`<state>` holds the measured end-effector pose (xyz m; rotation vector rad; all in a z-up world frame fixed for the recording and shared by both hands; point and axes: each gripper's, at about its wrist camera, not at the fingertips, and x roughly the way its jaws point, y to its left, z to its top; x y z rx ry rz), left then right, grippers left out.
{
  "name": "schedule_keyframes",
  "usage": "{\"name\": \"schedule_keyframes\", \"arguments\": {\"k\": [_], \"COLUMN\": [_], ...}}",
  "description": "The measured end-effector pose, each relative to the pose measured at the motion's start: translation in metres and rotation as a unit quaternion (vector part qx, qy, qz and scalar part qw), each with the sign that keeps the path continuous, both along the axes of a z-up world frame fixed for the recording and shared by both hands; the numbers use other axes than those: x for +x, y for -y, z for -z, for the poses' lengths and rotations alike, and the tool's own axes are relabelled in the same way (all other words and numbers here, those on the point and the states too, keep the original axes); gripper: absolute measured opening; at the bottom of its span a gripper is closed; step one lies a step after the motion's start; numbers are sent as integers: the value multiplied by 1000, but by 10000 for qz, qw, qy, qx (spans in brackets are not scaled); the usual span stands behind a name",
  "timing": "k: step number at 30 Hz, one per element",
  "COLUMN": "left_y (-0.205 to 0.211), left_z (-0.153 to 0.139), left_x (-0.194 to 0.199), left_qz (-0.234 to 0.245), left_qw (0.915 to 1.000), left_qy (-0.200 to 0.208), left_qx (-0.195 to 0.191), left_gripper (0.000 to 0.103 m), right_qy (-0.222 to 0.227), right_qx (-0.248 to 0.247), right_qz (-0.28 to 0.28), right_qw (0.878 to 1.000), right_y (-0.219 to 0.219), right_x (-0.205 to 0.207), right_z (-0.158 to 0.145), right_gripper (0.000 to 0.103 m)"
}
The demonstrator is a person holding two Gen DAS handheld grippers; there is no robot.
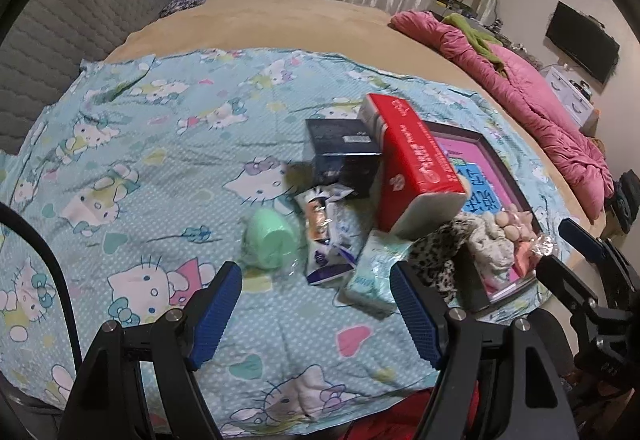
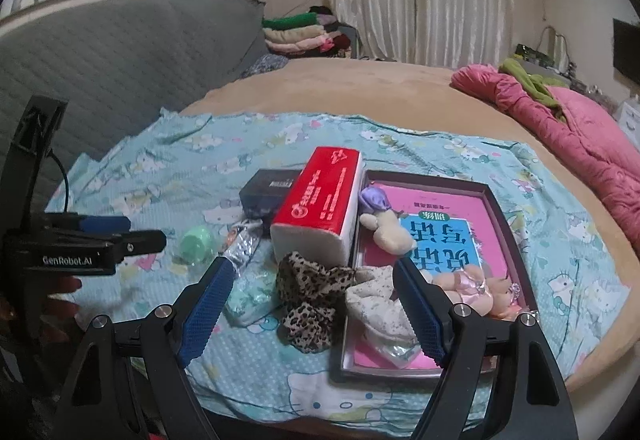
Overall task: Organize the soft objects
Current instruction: 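Grasp the green ball in its bag with the left tool while the right tool grasps the leopard scarf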
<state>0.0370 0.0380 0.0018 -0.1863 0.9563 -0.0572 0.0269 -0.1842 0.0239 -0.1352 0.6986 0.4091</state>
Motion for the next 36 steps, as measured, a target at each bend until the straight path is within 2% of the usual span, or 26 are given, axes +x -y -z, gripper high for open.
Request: {"name": "schedule_keyframes", "arguments": {"k": [13,21,28,34,36], "left_y": [-25,-38,-36,-35,-37], "left_z": [30,45,55,64,67], "left_x": [6,14,24,29,30], "left_qz": [-318,-530,-523,-464,-486], "left_qw": [9988,9968,9968,9966,9963], "left_qy": [-210,-283,-264,-288,-304], "left_qx": [-310,-533,-544,-610,-638], "left_gripper": [76,76,76,76,76], "right_qy": [-114,-85,-129,-10,37], "right_qx": [-809,-974,-1027,-1425,-1710], "right_qz": [-373,-407,-462,-711,-840], "right_qw": [9960,9944,9936,9872,9817], "right_y": [-22,-25,-28,-41,-48], "right_x": [9,14,25,37,39], "right_z": [39,48,56,67,74], "right_gripper": [83,83,83,83,83]}}
